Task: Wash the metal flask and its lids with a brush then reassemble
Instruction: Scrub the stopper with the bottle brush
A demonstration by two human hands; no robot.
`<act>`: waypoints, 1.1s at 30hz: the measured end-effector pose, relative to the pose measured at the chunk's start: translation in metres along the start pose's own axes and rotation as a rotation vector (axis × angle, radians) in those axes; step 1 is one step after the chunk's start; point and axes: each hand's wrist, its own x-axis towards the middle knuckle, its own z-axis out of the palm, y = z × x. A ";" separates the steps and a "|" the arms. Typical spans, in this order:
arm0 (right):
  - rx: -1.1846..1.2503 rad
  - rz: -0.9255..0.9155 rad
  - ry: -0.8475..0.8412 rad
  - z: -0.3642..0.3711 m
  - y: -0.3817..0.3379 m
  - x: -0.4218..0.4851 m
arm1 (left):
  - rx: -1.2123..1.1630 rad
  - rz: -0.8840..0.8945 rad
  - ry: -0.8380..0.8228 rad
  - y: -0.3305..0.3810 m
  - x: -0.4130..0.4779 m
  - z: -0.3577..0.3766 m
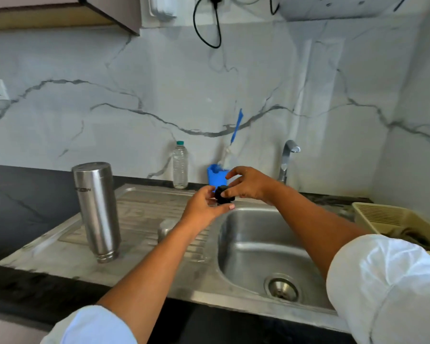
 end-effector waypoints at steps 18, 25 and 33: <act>-0.252 0.022 0.455 -0.035 0.000 0.078 | -0.613 -0.221 0.129 -0.029 0.040 0.039; -0.260 0.081 0.539 -0.047 -0.013 0.138 | -0.753 -0.240 0.183 -0.028 0.040 0.036; -0.051 0.114 0.641 -0.059 -0.024 0.192 | -0.840 -0.264 0.274 -0.030 0.045 0.035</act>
